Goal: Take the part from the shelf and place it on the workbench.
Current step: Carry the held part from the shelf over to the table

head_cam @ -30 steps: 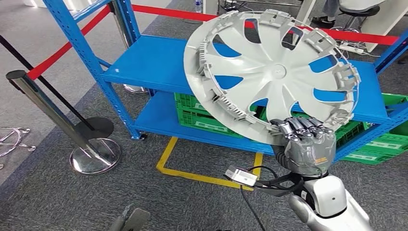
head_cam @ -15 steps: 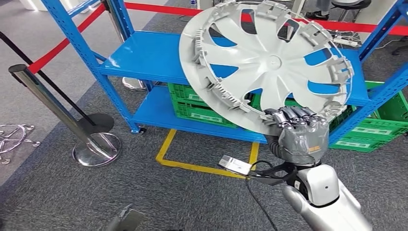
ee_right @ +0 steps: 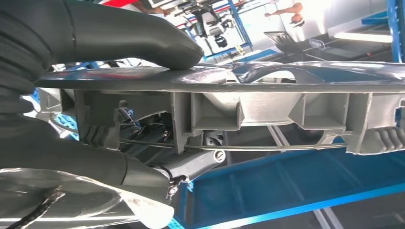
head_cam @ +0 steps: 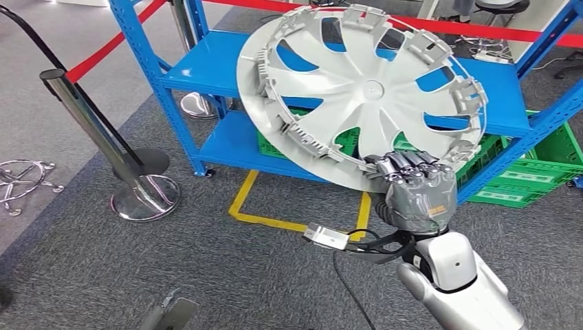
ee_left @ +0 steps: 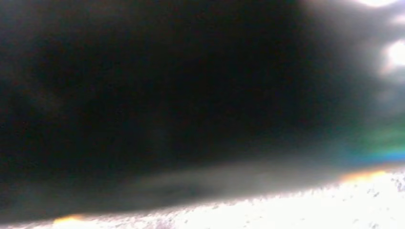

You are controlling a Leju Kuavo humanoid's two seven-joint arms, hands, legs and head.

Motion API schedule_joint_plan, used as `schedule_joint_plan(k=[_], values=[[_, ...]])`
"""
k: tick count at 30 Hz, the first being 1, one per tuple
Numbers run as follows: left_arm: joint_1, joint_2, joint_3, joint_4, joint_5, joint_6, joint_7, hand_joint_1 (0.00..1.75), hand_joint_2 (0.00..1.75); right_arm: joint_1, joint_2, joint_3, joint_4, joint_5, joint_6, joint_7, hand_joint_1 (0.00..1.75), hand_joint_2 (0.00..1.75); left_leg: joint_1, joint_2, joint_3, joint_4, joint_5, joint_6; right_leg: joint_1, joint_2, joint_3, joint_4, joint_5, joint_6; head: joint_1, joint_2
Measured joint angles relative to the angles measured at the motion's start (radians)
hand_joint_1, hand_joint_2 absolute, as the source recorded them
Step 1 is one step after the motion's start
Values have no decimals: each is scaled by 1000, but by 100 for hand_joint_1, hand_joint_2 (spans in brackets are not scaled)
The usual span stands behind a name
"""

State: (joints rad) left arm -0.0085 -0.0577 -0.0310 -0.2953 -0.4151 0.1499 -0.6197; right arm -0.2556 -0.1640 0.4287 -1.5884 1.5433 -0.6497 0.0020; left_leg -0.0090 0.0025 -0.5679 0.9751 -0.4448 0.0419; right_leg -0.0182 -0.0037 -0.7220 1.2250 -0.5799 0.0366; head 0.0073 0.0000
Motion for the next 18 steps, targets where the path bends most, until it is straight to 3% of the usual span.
schedule_joint_plan(k=[1, 2, 3, 5, 7, 8, 10, 11, 12, 13, 15, 16, 17, 18], values=[[0, -1, 0, 0, -3, 0, 0, 0, 0, 0, 0, 0, 3, 2, 0, 2, 175, 175, -3, 0, -14, 1, 11, 1, 1, 0, -1, 50, -14, -1, 0, 0], [0, -1, 0, 0, -6, -1, 1, 0, 0, 0, 0, 0, 6, 3, 0, 3, 175, 175, -6, 0, -27, 1, 21, 1, 2, 0, 12, 68, -5, -3, 0, 0], [0, -2, 0, 0, -8, -1, 2, 0, 0, -1, 0, 0, 9, 3, 0, 4, 175, 175, -8, 0, -39, 2, 31, 1, 4, 0, 42, 50, 21, -7, 0, 0], [0, -3, 0, -1, -12, -2, 6, 0, 0, -4, 0, 0, 12, 3, 0, 6, 175, 175, -11, 0, -61, 4, 50, -2, 12, 0, 148, -82, 58, -18, 0, 0], [1, -4, 0, -3, -13, -3, 9, 0, 0, -9, 0, 1, 13, 3, 0, 7, 175, 175, -12, 0, -75, 6, 68, -10, 19, 0, 243, -223, 47, -25, -2, 0], [2, -5, 0, -5, -13, -4, 10, 0, 0, -11, 1, 1, 14, 4, 0, 8, 175, 175, -11, 1, -79, 6, 78, -16, 23, 0, 262, -257, 37, -27, -1, 0], [4, -4, 0, -6, -14, -6, 12, 0, 0, -13, 1, 1, 15, 4, 0, 11, 175, 175, -6, 1, -85, 3, 92, -28, 25, 0, 254, -269, 50, -34, -1, 0], [5, -4, 0, -7, -14, -7, 14, 0, 0, -15, 1, 2, 16, 5, 0, 11, 175, 175, -5, 0, -91, 9, 80, -35, 23, -2, 247, -272, 61, -41, -2, 0], [6, -4, 0, -7, -14, -8, 15, 0, 0, -17, 2, 2, 16, 5, 0, 12, 175, 175, -3, -1, -100, 30, 50, -43, 21, -4, 237, -275, 75, -48, -4, 0], [7, -4, 0, -7, -14, -8, 17, 0, 0, -19, 3, 3, 17, 5, 0, 12, 175, 175, 0, -1, -114, 74, 1, -50, 19, -5, 225, -276, 88, -54, -6, 0], [7, -4, 0, -8, -14, -10, 18, 0, 0, -21, 5, 4, 18, 5, 0, 14, 175, 175, 8, -2, -146, 214, -98, -65, 20, -7, 195, -272, 111, -58, -8, 0], [7, -4, 0, -8, -14, -10, 18, 0, 0, -21, 5, 4, 19, 5, 0, 14, 175, 175, 13, -1, -154, 277, -121, -70, 20, -7, 180, -268, 121, -56, -8, 0], [7, -4, 0, -9, -14, -10, 18, 0, 0, -21, 5, 4, 21, 5, 0, 15, 175, 175, 17, -1, -149, 311, -122, -75, 19, -8, 164, -264, 130, -54, -8, 0], [7, -4, 0, -9, -14, -11, 19, 0, 0, -21, 5, 5, 23, 5, 0, 15, 175, 175, 21, -1, -128, 308, -104, -79, 19, -8, 148, -258, 138, -51, -9, 0]])
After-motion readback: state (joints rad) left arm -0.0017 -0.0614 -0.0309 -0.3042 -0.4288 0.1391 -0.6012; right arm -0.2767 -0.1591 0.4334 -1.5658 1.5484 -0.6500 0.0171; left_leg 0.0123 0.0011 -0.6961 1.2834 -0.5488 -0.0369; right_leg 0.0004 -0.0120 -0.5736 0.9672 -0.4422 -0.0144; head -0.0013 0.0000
